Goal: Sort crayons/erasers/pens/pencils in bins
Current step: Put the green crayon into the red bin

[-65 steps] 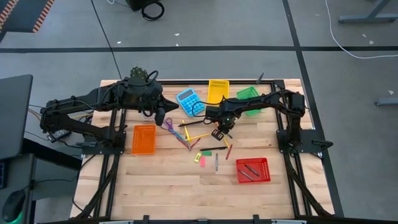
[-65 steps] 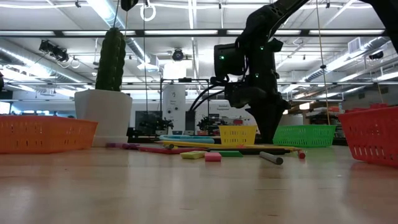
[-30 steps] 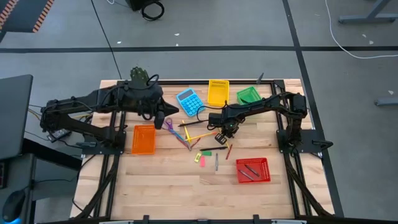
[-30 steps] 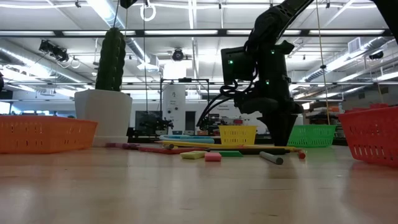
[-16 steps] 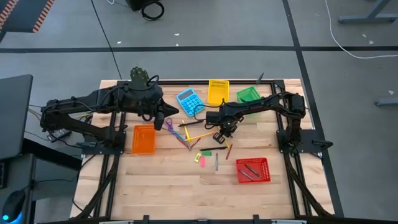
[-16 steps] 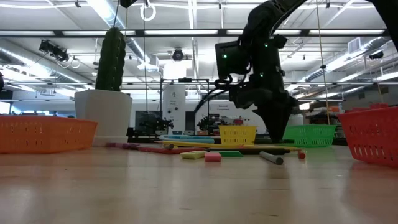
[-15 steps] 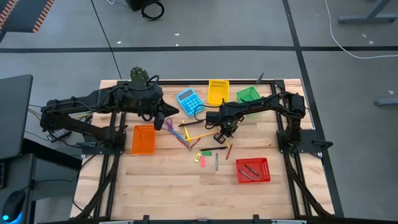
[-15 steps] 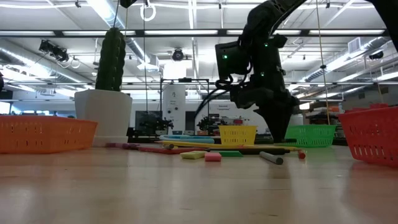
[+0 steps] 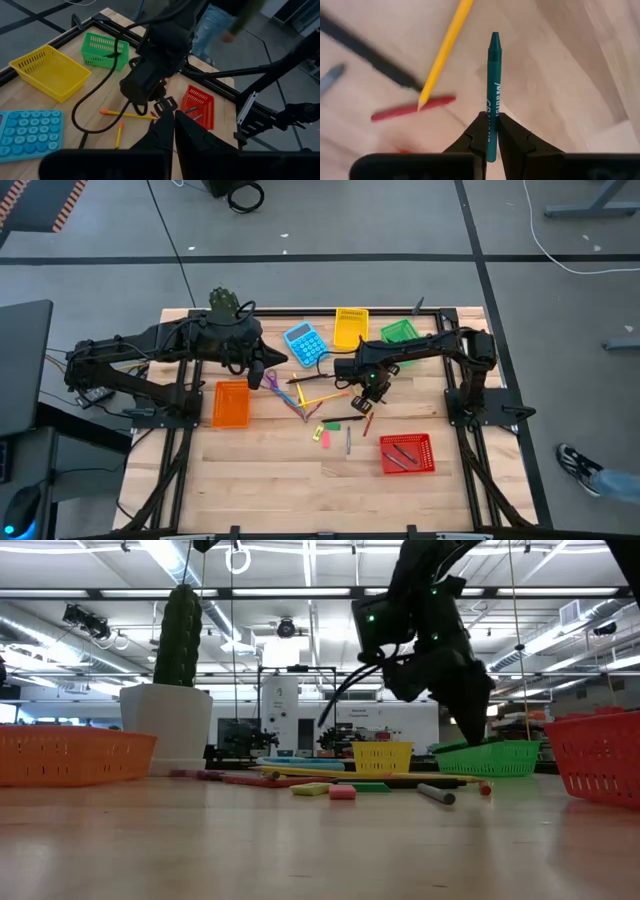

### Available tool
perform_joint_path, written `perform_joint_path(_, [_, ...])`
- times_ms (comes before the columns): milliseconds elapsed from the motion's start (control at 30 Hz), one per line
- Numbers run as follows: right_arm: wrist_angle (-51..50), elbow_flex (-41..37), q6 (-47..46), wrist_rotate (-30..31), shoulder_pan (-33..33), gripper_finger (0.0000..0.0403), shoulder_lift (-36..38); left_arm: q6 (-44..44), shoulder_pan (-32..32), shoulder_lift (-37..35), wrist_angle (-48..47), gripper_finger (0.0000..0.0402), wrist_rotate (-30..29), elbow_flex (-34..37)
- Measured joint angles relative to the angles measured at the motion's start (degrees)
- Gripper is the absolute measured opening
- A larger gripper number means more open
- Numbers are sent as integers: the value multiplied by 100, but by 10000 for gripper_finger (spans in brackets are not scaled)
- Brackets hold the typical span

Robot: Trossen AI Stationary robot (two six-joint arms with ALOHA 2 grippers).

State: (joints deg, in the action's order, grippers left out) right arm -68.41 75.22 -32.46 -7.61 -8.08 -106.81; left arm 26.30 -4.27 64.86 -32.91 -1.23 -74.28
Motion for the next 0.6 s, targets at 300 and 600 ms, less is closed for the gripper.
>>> perform_joint_path(300, [-312,0,-634,-1,307,39,804,-18,0,0,-37,22,0,0])
perform_joint_path(600, [-618,2,-2045,-214,1081,39,1808,-207,0,0,-44,23,-2,0])
